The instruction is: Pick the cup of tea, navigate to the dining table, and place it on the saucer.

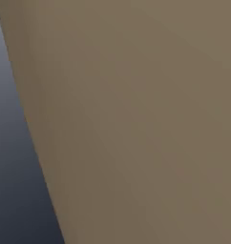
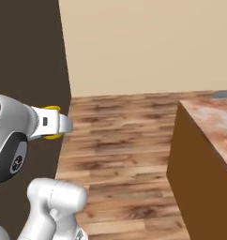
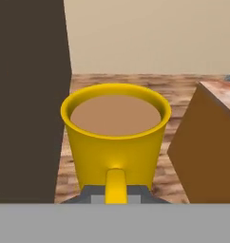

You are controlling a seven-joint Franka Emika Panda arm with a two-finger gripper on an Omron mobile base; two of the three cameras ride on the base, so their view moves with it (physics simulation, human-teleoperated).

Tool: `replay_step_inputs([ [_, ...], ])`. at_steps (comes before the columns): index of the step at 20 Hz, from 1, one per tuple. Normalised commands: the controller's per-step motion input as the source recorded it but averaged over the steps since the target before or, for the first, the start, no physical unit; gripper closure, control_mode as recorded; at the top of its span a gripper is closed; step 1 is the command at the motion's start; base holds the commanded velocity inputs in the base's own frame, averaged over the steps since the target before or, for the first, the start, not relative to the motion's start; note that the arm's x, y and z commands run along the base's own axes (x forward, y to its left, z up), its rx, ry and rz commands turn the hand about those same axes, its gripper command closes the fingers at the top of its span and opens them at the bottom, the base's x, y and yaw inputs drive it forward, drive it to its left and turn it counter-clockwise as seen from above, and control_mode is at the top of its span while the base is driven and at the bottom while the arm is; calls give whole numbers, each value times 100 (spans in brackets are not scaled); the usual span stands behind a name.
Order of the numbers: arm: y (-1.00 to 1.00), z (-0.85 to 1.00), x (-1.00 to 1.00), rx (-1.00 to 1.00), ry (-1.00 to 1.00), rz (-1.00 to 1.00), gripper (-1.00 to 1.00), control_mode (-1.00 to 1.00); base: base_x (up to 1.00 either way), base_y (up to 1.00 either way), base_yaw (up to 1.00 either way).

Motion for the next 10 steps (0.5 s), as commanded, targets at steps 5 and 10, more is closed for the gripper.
replay_step_inputs([
  [5,0,0,0,0,0,0,100,100,100,72,-47],
  [10,0,0,0,0,0,0,100,100,100,68,-48],
])
